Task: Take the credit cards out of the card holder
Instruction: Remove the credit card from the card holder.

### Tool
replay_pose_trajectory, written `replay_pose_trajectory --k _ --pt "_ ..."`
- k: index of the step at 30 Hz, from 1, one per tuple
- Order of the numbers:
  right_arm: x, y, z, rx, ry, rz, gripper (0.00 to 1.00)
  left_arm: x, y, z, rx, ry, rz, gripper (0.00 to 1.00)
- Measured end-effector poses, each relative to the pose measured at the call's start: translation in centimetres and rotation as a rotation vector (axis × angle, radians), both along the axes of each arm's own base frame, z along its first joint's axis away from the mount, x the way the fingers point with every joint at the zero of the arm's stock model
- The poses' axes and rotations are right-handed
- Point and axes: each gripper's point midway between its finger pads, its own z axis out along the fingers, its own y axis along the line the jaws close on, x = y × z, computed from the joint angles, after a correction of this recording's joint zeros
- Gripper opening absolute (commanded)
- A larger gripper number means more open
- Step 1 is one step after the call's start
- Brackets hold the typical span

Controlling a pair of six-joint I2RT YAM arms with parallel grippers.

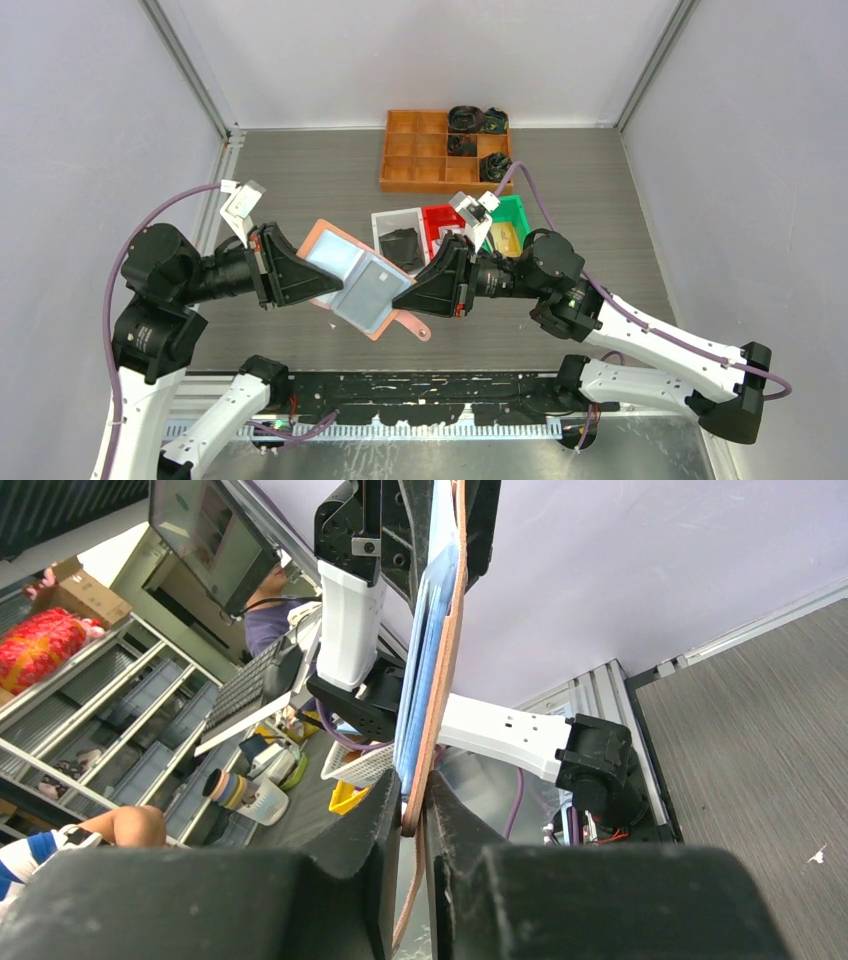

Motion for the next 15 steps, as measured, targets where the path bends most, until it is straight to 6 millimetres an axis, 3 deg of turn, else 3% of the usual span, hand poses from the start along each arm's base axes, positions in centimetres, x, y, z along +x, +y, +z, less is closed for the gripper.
replay_pose_trajectory --k 5,15 --pt "-0.10 -0.09 -0.07 -0.004 -0.003 0.003 0.26 -0.10 -0.01 0.07 -0.004 0.013 -0.003 0.00" --pt "-0.16 -0.14 -0.96 -0.032 0.001 0.004 0.26 0.05 -0.10 0.48 -0.006 0.012 -0.007 0.00"
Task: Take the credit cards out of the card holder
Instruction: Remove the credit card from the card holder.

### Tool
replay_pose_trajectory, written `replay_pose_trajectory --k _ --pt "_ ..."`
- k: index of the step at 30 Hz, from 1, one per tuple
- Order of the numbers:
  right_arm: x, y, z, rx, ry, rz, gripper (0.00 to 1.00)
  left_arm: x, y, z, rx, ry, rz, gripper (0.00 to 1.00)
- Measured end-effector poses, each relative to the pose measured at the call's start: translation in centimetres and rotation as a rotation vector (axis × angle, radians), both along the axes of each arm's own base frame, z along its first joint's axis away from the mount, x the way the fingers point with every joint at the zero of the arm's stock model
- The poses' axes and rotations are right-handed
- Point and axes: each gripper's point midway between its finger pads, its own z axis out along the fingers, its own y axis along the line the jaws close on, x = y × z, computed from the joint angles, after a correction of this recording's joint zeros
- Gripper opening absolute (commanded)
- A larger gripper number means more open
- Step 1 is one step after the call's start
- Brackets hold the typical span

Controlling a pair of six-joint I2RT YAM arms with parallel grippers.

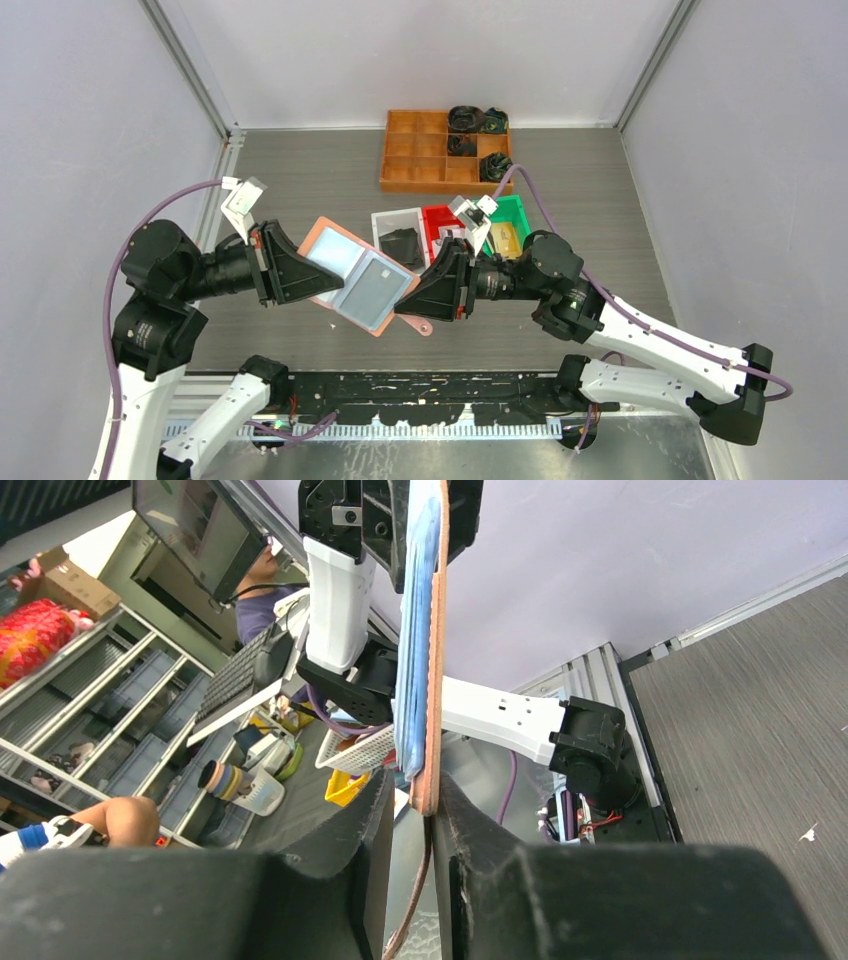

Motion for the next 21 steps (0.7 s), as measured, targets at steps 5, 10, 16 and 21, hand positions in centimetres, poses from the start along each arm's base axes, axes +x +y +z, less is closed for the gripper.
replay_pose_trajectory --k 5,10,16,21 --pt "0.0 0.0 -0.1 -0.005 -0.009 -0.002 0.26 0.2 -0.1 0.0 0.000 0.003 0.000 0.00" --pt "0.1 0.0 -0.5 -0.017 -0.011 -0.005 0.26 0.3 -0.1 0.0 -0.003 0.017 0.000 0.00" --pt "0.4 0.1 -1.1 -0.040 -0.002 -0.022 0.25 0.4 -0.2 0.1 -0.006 0.020 0.000 0.00" --pt "0.8 0.4 -1.3 -0.046 0.007 -0.040 0.24 0.4 -0.2 0.2 -0.009 0.017 0.000 0.00"
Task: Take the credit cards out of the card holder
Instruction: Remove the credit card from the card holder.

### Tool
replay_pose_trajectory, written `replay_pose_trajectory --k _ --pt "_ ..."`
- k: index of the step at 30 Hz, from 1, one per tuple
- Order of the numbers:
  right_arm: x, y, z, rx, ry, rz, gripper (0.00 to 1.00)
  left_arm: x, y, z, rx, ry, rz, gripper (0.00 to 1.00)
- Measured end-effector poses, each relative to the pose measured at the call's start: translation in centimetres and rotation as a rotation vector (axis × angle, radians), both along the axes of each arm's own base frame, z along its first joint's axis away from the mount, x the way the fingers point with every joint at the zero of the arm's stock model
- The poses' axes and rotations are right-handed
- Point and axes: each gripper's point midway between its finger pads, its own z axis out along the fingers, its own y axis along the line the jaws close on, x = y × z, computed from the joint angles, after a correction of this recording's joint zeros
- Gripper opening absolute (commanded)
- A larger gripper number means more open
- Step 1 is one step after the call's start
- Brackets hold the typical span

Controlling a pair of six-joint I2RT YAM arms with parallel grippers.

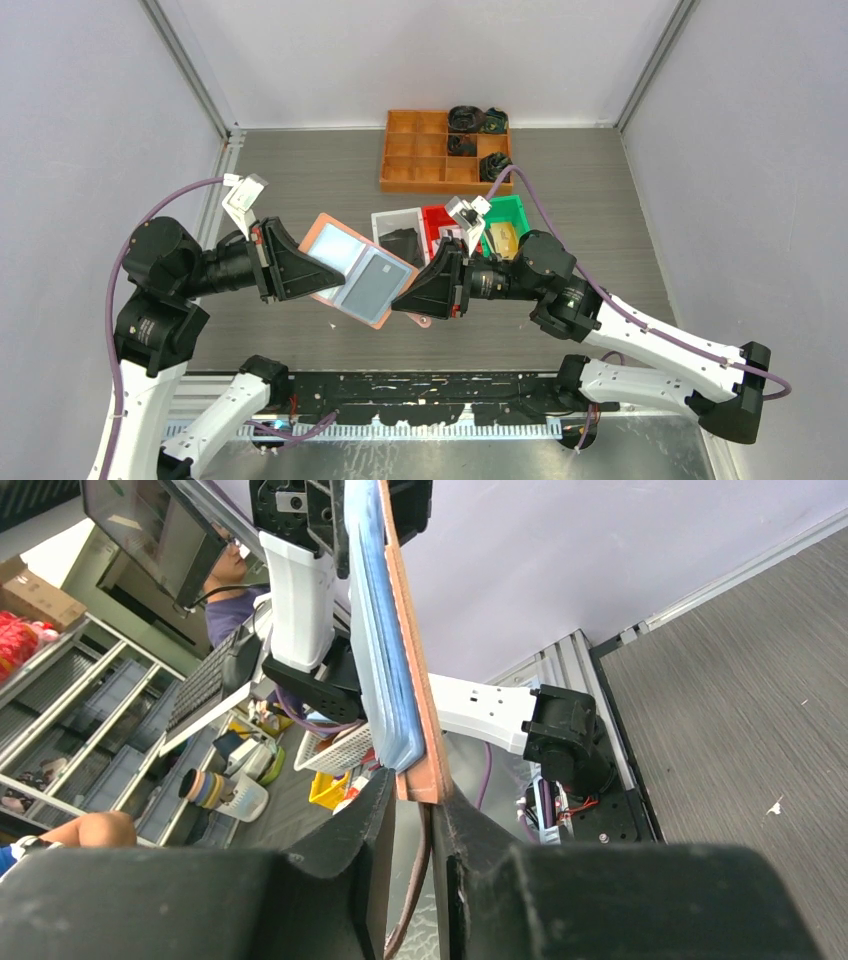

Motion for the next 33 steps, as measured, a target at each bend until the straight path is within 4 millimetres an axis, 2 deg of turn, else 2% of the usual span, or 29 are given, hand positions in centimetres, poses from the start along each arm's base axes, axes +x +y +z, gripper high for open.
replay_pose_trajectory --k 11,14,18,21,27,33 --pt "0.7 0.9 -0.4 -0.009 0.030 -0.010 0.23 0.0 0.0 0.1 -0.001 -0.004 0.000 0.00" --pt "0.8 1.1 -0.4 -0.010 0.038 -0.014 0.26 -0.1 0.0 0.1 -0.003 -0.011 0.000 0.00" --pt "0.9 1.4 0.0 0.010 0.051 -0.006 0.40 -0.2 0.1 0.3 -0.006 -0.023 0.000 0.00" --pt "0.7 1.5 0.7 0.035 0.053 0.012 0.47 -0.2 0.1 0.3 -0.005 -0.027 0.000 0.00" --pt "0.0 1.2 2.4 0.096 0.038 0.045 0.48 -0.1 0.1 0.2 0.000 -0.046 0.001 0.00" --pt "0.5 1.6 3.3 0.109 0.039 0.032 0.48 -0.1 0.1 0.2 0.000 -0.052 0.001 0.00"
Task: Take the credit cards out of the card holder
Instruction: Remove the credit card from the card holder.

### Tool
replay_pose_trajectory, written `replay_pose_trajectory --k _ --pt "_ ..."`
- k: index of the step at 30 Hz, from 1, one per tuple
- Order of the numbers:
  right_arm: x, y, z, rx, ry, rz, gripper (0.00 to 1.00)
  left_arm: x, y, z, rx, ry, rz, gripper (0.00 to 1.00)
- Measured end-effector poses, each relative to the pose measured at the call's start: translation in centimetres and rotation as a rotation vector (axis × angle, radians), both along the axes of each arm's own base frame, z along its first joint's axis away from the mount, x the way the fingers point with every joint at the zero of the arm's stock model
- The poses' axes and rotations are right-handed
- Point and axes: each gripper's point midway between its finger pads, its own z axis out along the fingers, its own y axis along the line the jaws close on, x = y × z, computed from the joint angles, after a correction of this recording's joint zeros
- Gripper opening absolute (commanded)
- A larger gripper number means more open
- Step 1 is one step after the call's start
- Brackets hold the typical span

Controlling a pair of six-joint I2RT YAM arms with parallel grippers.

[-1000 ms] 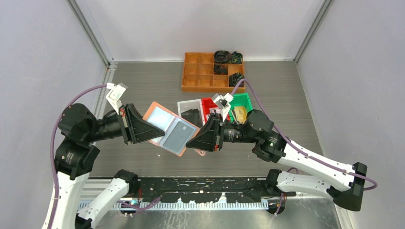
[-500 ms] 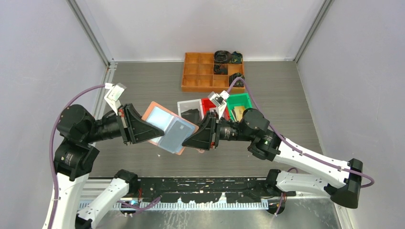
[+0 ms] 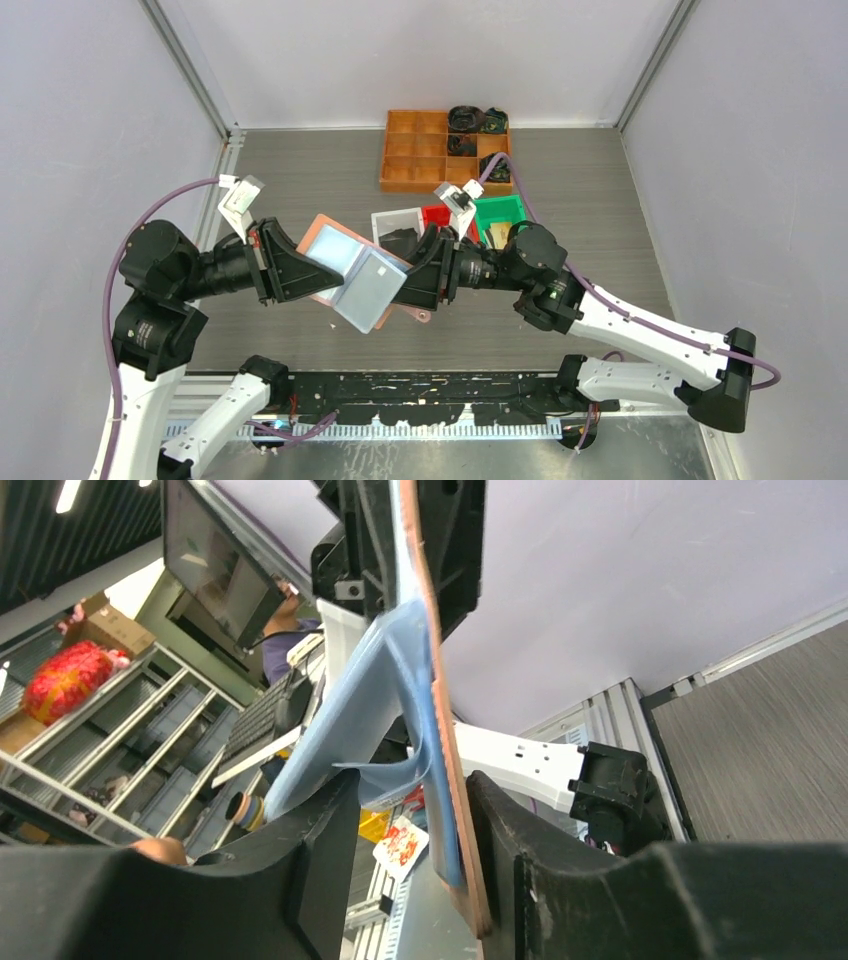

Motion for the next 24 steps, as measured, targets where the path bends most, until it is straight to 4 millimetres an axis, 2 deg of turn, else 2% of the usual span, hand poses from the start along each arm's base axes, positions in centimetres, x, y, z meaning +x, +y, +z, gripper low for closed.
replay_pose_trajectory --k 7,9,13,19,24 --pt "2.1 1.2 -0.7 -0.044 0.093 -0.083 0.43 -0.2 0.1 -0.1 0.006 -0.020 0.000 0.00" --pt "2.3 1.3 -0.7 -0.041 0.114 -0.089 0.45 -0.2 0.1 -0.1 0.007 -0.023 0.002 0.00" --pt "1.4 1.2 -0.4 -0.030 0.081 -0.068 0.53 -0.3 0.1 -0.2 0.009 -0.025 0.000 0.00" --pt "-1.3 -0.9 0.8 -0.004 -0.033 -0.001 0.53 -0.3 0.2 -0.3 0.013 -0.021 0.000 0.00" --pt "-2.6 -2.4 1.9 0.028 -0.093 0.022 0.52 -0.3 0.2 -0.3 0.013 -0.023 0.000 0.00"
